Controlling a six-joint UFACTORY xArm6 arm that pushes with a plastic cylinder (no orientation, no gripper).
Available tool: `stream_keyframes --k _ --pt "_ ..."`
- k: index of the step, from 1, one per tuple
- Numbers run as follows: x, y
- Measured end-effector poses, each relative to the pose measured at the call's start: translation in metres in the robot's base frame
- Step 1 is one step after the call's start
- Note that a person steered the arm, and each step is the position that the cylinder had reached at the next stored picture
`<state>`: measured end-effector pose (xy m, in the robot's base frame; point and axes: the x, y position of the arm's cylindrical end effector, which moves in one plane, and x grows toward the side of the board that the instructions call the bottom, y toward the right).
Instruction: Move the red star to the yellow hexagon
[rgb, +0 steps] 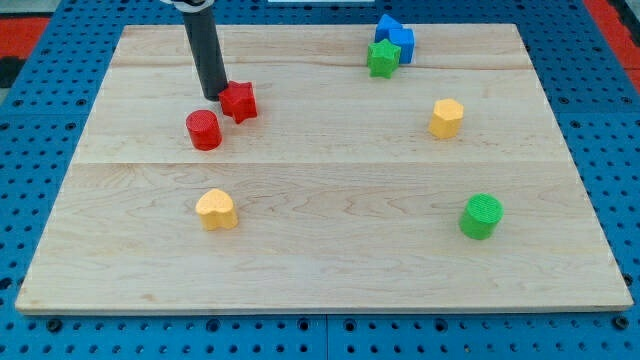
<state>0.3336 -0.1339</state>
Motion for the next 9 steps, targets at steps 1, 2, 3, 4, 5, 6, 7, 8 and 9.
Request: stream_keyframes --k 1,2,3,4,5,6,7,8,9 --pt "0.010 0.001" --pt "0.014 0.027" --pt "0.046 0.056" --pt "0.057 0.095" --pt "0.015 0.109" --pt "-0.013 0.114" --pt "-0.019 0.131" --pt "-0.006 0.159" --pt "0.004 0.188"
